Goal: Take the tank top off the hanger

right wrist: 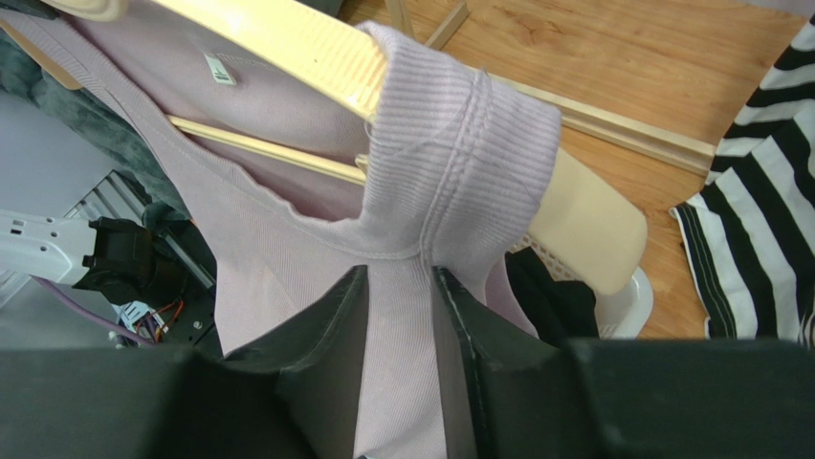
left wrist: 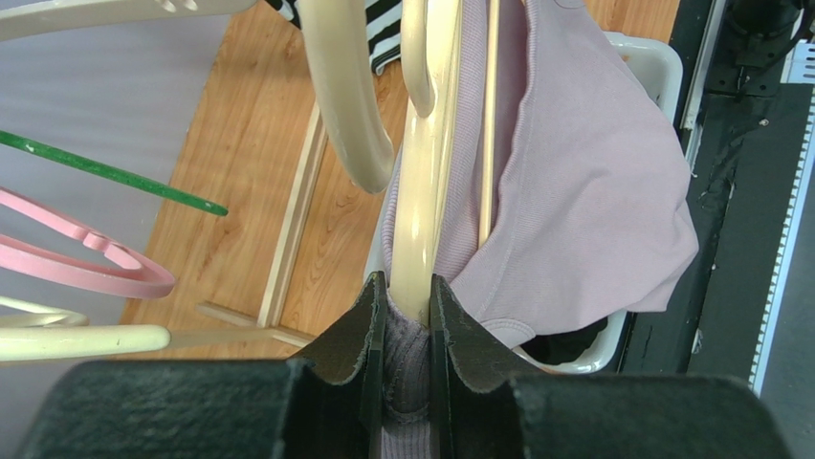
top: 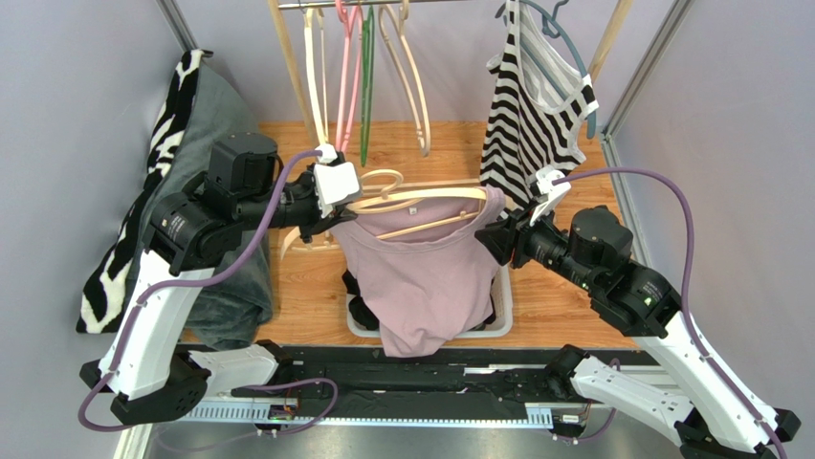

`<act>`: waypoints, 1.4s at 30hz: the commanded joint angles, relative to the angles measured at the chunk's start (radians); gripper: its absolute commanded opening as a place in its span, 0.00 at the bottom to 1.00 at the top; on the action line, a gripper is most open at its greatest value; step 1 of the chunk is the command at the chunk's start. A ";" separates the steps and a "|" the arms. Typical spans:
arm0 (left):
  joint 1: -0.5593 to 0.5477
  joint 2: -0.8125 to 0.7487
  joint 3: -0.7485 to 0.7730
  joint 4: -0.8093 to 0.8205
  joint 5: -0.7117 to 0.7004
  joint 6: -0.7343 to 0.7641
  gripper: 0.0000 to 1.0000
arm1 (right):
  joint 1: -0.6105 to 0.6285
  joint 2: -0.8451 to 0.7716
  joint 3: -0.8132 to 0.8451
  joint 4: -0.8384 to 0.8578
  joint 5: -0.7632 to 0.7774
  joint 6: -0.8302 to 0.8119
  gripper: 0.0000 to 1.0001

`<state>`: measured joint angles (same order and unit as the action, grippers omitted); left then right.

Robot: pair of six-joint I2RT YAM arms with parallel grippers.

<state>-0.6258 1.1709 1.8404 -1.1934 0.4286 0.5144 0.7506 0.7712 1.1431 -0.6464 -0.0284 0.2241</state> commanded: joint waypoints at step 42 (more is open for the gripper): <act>0.017 -0.062 -0.029 0.035 0.108 -0.024 0.00 | 0.003 0.134 0.161 0.040 0.096 0.101 0.25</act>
<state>-0.6060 1.1339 1.8000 -1.2018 0.4450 0.5102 0.7502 0.9077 1.2465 -0.6292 0.0708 0.3141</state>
